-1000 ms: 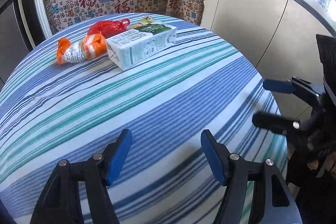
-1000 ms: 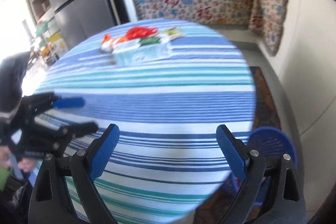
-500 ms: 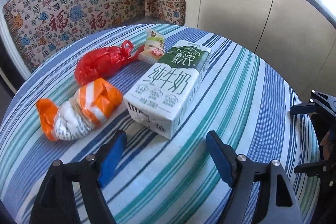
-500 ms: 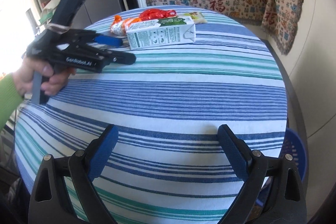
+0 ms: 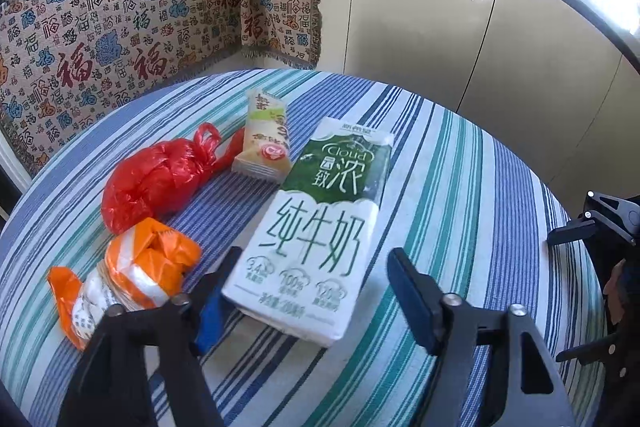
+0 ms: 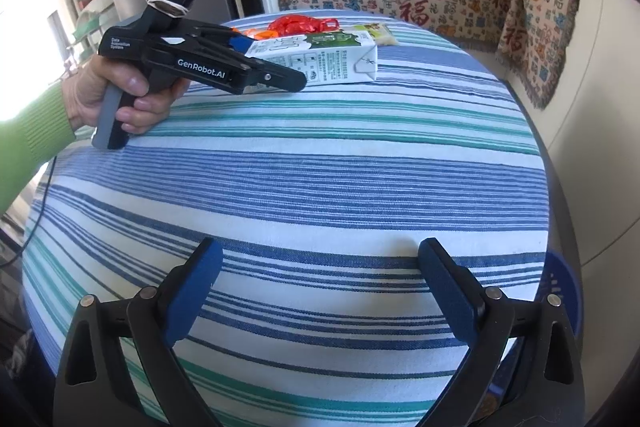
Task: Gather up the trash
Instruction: 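Grasp the white milk carton with the left tool and lift it, then move the right tool to the white-green snack bar packet while the left holds the carton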
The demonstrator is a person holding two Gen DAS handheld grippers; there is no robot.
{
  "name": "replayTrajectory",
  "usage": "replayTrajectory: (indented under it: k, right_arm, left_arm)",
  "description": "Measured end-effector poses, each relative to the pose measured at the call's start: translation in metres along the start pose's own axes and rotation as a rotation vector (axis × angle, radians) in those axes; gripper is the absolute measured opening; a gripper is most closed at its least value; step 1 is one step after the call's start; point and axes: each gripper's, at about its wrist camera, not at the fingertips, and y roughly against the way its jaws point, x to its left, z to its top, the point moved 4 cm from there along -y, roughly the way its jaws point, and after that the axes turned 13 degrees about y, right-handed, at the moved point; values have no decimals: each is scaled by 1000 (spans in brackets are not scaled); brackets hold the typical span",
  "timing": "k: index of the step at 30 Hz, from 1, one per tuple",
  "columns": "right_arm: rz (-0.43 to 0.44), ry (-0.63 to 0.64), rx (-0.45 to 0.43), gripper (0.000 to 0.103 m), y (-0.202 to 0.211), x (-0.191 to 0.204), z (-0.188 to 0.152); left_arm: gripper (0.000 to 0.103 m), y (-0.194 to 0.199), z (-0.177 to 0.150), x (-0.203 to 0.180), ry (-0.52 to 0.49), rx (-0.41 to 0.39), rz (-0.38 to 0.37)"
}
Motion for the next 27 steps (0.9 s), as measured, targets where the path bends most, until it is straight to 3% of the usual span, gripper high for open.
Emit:
replayTrajectory:
  k: [4,8,14,17,20,22,27]
  right_arm:
    - [-7,7,2,99,0,0,0]
    - [-11,-5,3,99,1,-2,-2]
    - [-20,-19,11,99,4,-4,-4]
    - [-5,-52,21,98,2,-10,-1]
    - [5,-131,25,97,-3,-29,14]
    - [17,-207,29,95,-13,-48,29]
    - [54,-367,37,88,-53,-90,80]
  left_arm:
    - [53,13,-15,-3,76,-9,2]
    - [53,50,-54,-14,180,-63,89]
    - [53,118,-130,-30,367,-153,349]
    - [53,135,-147,-25,450,-190,448]
    - [53,137,-150,-16,503,-195,471]
    - [62,130,-147,-11,526,-169,456]
    - [68,112,-137,-2,515,-107,452]
